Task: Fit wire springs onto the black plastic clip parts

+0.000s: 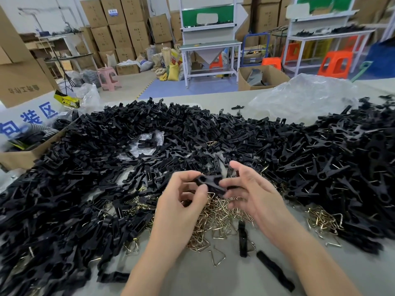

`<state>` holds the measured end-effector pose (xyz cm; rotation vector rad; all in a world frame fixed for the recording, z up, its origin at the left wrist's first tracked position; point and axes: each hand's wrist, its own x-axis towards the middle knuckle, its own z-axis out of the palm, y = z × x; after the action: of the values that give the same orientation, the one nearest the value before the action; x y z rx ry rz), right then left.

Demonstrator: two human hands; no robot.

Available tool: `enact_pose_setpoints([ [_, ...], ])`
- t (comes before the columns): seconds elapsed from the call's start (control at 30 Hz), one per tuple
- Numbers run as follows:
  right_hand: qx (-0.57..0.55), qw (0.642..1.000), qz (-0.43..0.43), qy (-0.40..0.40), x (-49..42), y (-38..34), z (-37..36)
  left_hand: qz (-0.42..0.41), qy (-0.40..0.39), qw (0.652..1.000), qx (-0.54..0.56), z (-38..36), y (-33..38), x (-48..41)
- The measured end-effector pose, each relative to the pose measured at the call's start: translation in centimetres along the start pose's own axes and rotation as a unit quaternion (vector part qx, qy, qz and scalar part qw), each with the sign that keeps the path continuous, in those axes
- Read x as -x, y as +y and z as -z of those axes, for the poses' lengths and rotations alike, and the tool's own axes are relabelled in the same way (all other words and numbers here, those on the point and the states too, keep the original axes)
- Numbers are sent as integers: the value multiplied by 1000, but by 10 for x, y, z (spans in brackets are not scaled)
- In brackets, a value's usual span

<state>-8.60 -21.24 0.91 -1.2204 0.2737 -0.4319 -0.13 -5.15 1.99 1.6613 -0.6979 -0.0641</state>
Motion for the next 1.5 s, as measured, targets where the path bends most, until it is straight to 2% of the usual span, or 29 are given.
enact_pose_setpoints([
  [0.07, 171, 983, 61, 42, 2, 0, 3, 11, 69, 997, 21, 2, -1, -4],
  [0.1, 279, 955, 90, 39, 3, 1, 5, 13, 98, 995, 25, 4, -2, -5],
  [0.2, 554, 824, 101, -67, 4, 9, 5, 15, 145, 989, 27, 7, -4, -8],
  [0.23, 601, 787, 95, -98, 4, 11, 5, 17, 149, 988, 27, 8, -4, -8],
  [0.27, 621, 770, 89, -114, 3, 13, 5, 18, 149, 988, 25, 7, -4, -8],
  [0.47, 593, 794, 84, -107, 0, 15, 13, 24, 144, 989, 13, 5, -4, -7],
  [0.63, 605, 783, 107, -97, 1, 13, 12, 28, 146, 989, 18, 5, -4, -7],
  [0.77, 585, 801, 117, -45, 3, 15, 5, 27, 144, 989, 14, 5, -5, -7],
  [0.9, 624, 775, 101, -11, -2, 23, -9, 30, 138, 990, 13, 3, -4, -7],
  [0.97, 622, 778, 84, 5, -4, 24, -14, 31, 135, 990, 12, 2, -4, -7],
  [1.17, 529, 847, 51, 3, -4, 17, -11, 32, 136, 990, 14, 1, -5, -8],
  [1.3, 428, 903, 44, 5, 2, 12, -9, 33, 128, 991, 24, 2, -5, -6],
  [1.5, 244, 967, 60, 39, 2, 1, -9, 35, 66, 996, 49, 4, -5, -7],
])
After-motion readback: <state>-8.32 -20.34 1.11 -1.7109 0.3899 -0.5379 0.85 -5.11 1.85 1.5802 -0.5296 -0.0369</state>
